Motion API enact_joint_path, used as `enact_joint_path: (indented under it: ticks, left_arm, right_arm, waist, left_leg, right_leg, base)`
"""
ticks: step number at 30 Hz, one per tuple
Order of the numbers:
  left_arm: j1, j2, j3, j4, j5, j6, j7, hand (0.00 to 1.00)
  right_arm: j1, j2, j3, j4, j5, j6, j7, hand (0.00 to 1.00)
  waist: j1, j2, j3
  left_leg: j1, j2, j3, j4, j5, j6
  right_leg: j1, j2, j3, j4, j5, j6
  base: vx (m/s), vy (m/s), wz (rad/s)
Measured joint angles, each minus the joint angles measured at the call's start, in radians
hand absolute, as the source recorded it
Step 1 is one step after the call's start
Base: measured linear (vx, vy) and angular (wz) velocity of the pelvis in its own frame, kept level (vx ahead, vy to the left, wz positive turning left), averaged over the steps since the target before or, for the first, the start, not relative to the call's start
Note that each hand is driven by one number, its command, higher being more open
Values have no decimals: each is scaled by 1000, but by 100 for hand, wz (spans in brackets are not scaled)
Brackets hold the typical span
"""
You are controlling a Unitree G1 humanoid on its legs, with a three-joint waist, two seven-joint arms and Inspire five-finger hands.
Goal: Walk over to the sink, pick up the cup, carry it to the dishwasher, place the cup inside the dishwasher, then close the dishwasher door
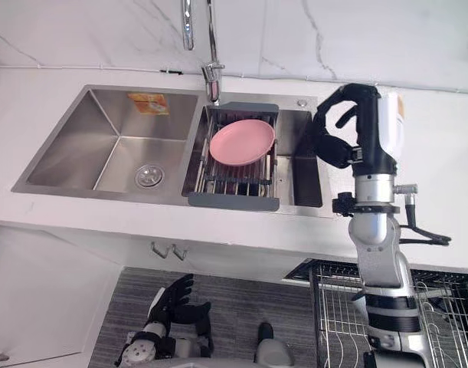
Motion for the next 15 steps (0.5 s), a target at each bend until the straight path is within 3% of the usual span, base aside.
enact_joint_path:
  ticks: [7, 11, 12, 15]
  left_arm:
    - [3, -10, 56, 22, 0, 5, 8, 90]
    - [-9, -15, 61, 27, 0, 5, 8, 90]
    - [-12, -15, 60, 29, 0, 5, 7, 90]
    - [-26, -20, 59, 46, 0, 5, 7, 90]
  right_arm:
    - [99, 77, -105, -142, 13, -19, -10, 30]
    - [147, 95, -127, -154, 49, -18, -8, 30]
    - [165, 95, -127, -154, 74, -18, -5, 90]
    - [184, 95, -125, -154, 84, -18, 8, 90]
  waist:
    - [-32, -26, -25]
    - [-56, -26, -33]
    - [-61, -26, -41]
    - [-66, -26, -51]
  left_leg:
    - [29, 5, 99, 1, -9, 8]
    - [42, 5, 133, 1, -22, 4]
    - [44, 5, 136, 1, -26, 1]
    - [47, 7, 143, 1, -31, -6]
  right_leg:
    - [-27, 6, 109, -1, 24, 8]
    - [-34, 9, 150, -3, 32, 11]
    - [-36, 9, 157, -3, 32, 12]
    - [-38, 12, 164, -6, 29, 16]
  base:
    - [25, 24, -45]
    - [6, 12, -35]
    - [-2, 5, -15]
    - [-11, -4, -8]
